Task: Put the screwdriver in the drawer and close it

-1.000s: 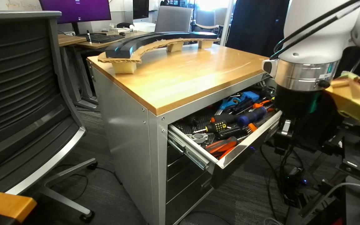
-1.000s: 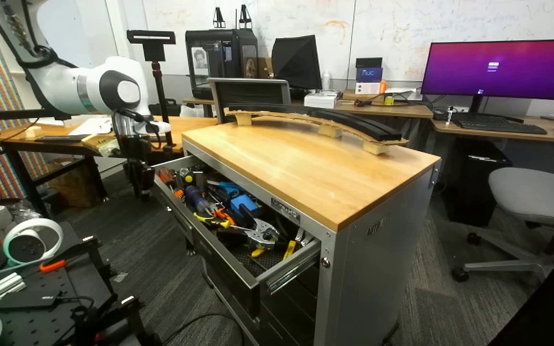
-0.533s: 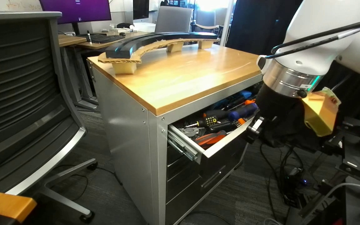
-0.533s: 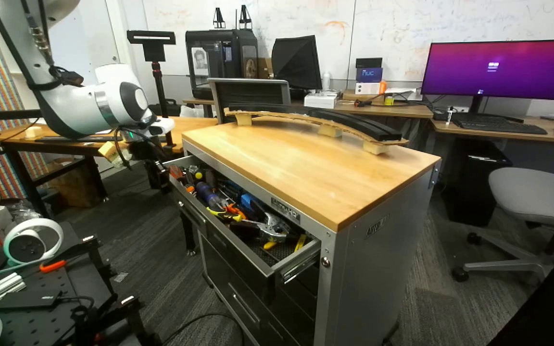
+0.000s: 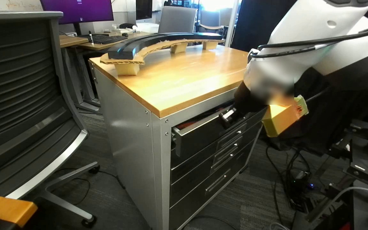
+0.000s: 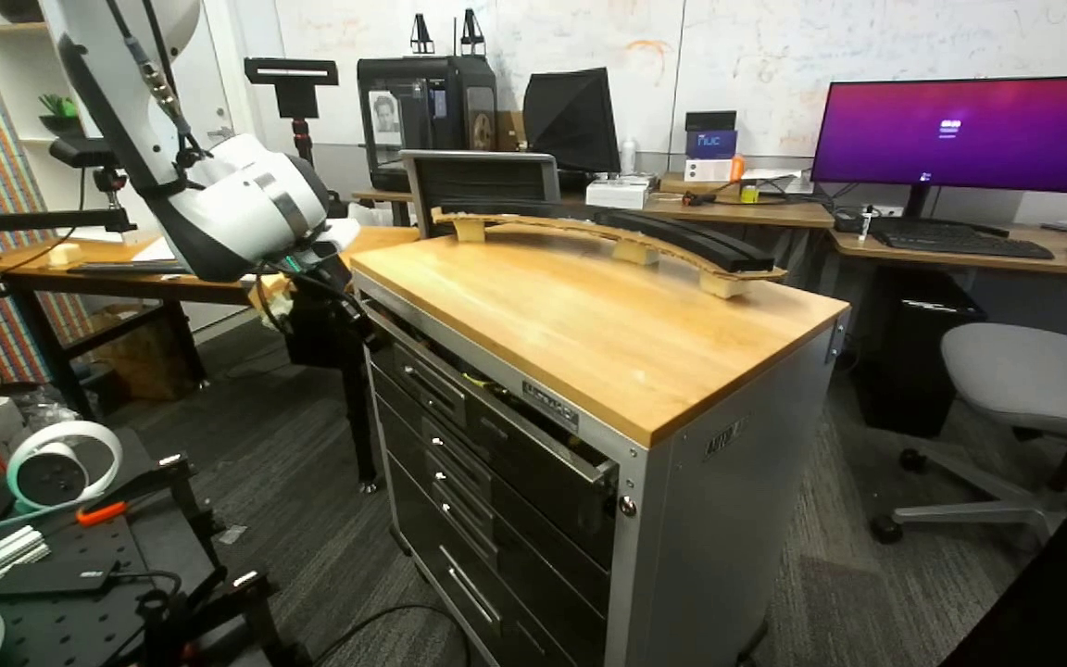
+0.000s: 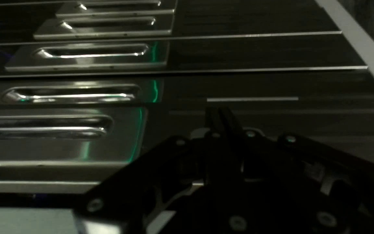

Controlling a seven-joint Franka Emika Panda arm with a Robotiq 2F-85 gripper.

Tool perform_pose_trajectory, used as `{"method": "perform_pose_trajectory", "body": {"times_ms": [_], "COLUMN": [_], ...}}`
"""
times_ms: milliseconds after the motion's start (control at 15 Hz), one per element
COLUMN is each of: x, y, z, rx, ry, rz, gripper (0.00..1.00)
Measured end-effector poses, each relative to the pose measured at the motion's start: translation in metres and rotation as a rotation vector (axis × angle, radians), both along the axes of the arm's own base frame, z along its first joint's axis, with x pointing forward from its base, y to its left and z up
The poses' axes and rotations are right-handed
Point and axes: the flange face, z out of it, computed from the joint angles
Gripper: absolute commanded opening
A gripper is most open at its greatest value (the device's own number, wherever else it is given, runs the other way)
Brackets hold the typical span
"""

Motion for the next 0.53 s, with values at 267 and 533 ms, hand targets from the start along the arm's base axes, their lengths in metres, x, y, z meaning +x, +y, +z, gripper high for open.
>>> {"method": "perform_pose_trajectory", "body": {"times_ms": [267, 533], "x": [0.019, 0.01], "y": [0.01, 0.009], "z": [0.0, -0.002], "rx": [0.008, -0.009], "ry": [-0.133, -0.17], "rz": [-0.056, -0.065], "gripper": [0.35, 0.58]}}
